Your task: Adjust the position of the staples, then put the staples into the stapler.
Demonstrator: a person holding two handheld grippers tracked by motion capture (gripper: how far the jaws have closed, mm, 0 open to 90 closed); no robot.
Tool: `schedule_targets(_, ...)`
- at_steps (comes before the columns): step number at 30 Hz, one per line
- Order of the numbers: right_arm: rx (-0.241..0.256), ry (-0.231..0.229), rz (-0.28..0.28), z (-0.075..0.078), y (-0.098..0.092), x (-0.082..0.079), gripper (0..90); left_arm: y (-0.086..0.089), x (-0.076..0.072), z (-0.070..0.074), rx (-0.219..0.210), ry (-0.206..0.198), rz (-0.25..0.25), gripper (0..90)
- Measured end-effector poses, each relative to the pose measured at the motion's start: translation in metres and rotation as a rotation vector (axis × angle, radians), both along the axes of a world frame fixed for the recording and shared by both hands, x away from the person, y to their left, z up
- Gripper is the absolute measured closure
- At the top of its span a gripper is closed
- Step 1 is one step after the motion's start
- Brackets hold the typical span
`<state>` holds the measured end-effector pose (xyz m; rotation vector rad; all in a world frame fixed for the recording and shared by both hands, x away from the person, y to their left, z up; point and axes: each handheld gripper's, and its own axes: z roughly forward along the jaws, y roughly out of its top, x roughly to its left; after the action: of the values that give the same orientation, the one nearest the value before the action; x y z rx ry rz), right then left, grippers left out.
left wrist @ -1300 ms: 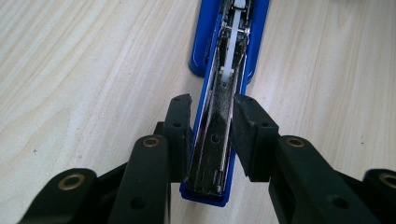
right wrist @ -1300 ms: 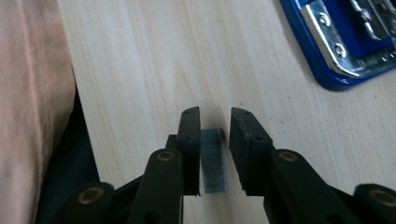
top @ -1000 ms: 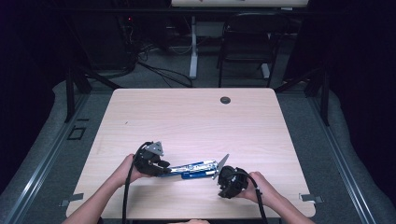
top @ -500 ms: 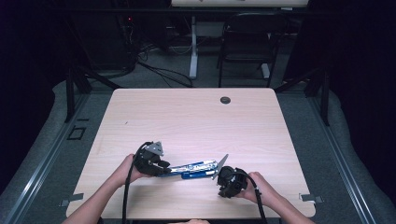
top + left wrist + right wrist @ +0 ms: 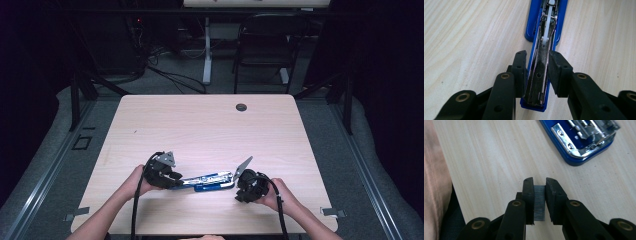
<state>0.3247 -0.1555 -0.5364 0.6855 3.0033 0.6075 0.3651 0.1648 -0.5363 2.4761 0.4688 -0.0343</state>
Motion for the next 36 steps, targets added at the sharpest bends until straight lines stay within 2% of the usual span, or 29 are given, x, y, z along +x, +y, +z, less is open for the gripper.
schedule_targets(7,0.031,-0.022,-0.032,0.003,-0.006,0.004,78.2,0.000,0.000,0.000,-0.001,0.000,-0.001,68.3)
schedule_targets(10,0.017,-0.036,-0.035,0.005,-0.008,0.007,78.2,0.000,0.000,0.000,-0.002,-0.001,0.000,68.3)
schedule_targets(11,0.031,-0.036,-0.044,0.005,-0.009,0.007,78.2,0.000,0.000,0.000,0.002,-0.004,0.000,68.3)
schedule_targets(15,0.030,-0.048,-0.049,0.006,-0.010,0.008,78.2,-0.001,-0.001,0.001,0.008,-0.009,-0.001,68.3)
schedule_targets(16,0.016,-0.057,-0.043,0.008,-0.011,0.009,78.2,-0.001,-0.001,0.001,0.007,-0.009,-0.002,68.4)
schedule_targets(19,0.039,-0.064,-0.060,0.009,-0.013,0.010,78.2,-0.001,-0.001,0.000,0.004,-0.006,0.000,68.4)
schedule_targets(21,0.025,-0.071,-0.053,0.010,-0.014,0.011,78.2,-0.001,0.000,0.000,0.003,-0.004,0.001,68.3)
schedule_targets(24,0.031,-0.087,-0.057,0.013,-0.017,0.013,78.2,-0.001,0.000,0.000,0.003,-0.004,-0.004,68.3)
schedule_targets(27,0.054,-0.087,-0.079,0.013,-0.020,0.016,78.2,-0.001,0.000,0.000,-0.003,-0.005,0.000,68.3)
schedule_targets(31,0.056,-0.096,-0.080,0.013,-0.023,0.020,78.2,-0.001,0.000,0.000,0.010,-0.014,0.002,68.3)
schedule_targets(32,0.037,-0.102,-0.078,0.013,-0.024,0.021,78.2,-0.001,0.000,0.000,0.010,-0.013,0.002,68.3)
schedule_targets(36,0.054,-0.101,-0.095,0.012,-0.025,0.025,78.2,-0.002,0.000,0.000,0.011,-0.014,-0.002,68.3)
